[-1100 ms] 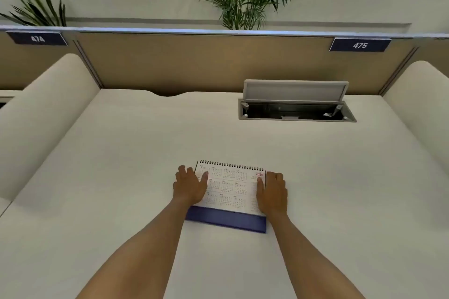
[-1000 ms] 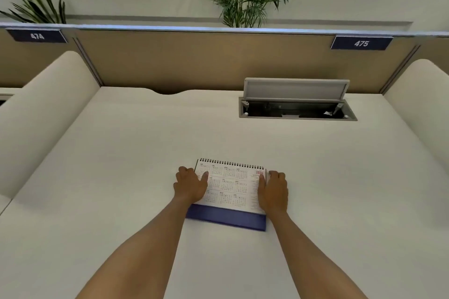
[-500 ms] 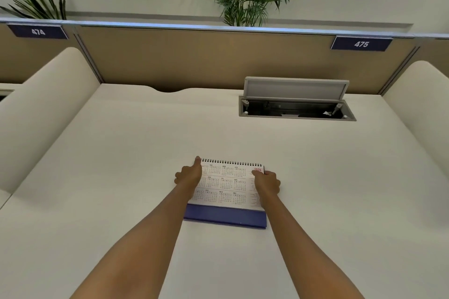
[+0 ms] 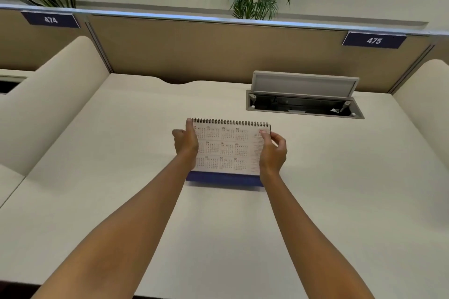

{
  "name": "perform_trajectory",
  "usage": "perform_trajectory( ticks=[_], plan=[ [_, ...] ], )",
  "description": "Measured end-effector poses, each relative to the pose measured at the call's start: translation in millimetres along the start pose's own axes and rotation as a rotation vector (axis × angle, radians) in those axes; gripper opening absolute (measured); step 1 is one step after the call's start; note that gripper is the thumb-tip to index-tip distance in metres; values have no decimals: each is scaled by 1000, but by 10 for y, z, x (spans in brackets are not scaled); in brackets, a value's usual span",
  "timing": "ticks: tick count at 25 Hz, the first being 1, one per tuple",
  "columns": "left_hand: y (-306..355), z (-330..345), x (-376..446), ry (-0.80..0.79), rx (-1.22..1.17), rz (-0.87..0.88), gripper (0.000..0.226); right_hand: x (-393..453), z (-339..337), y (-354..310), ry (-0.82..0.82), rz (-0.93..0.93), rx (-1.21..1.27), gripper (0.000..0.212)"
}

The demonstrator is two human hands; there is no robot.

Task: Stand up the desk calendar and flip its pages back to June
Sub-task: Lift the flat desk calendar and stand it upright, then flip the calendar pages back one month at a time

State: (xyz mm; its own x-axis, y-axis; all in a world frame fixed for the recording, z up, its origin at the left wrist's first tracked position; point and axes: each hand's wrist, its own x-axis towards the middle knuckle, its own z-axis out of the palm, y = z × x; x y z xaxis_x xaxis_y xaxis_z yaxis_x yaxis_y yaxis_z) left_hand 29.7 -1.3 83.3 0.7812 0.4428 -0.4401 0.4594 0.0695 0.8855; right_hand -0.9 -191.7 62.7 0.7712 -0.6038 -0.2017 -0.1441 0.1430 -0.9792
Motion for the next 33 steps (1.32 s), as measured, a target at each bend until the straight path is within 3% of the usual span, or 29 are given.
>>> perform_trajectory(
  ticks=[4, 10, 15, 17, 19, 22, 24, 26, 29, 33],
  plan=[
    [120, -49, -45, -29, -74, 74, 57, -53, -10, -54, 46, -155, 46, 35],
    [-6, -148, -102, -47, -150, 77, 41, -136, -149, 148, 42, -277, 39, 22],
    [-36, -241, -62, -122, -174, 70, 44, -188, -182, 202, 2, -351, 13, 34],
    [-44, -283, -23, -147, -179, 51, 52, -199, -227, 268, 82, -473, -78, 48],
    [-44, -312, -25, -149, -162, 22, 71, -193, -283, 364, 116, -745, -231, 54],
    [-54, -315, -43, -114, -150, -14, 77, -196, -237, 521, -221, -1257, -588, 52],
    [-38, -302, -45, -49, -191, -22, 68, -179, -133, 632, -460, -1549, -844, 52],
    [-11, -288, -55, 6, -242, -26, 57, -156, -33, 718, -571, -1776, -1025, 45],
    [13, -275, -71, 53, -251, -14, 54, -68, 56, 769, -660, -1962, -1258, 44],
    [44, -307, -55, 83, -204, 18, 53, -19, 148, 669, -731, -2048, -1334, 37]
  ],
)
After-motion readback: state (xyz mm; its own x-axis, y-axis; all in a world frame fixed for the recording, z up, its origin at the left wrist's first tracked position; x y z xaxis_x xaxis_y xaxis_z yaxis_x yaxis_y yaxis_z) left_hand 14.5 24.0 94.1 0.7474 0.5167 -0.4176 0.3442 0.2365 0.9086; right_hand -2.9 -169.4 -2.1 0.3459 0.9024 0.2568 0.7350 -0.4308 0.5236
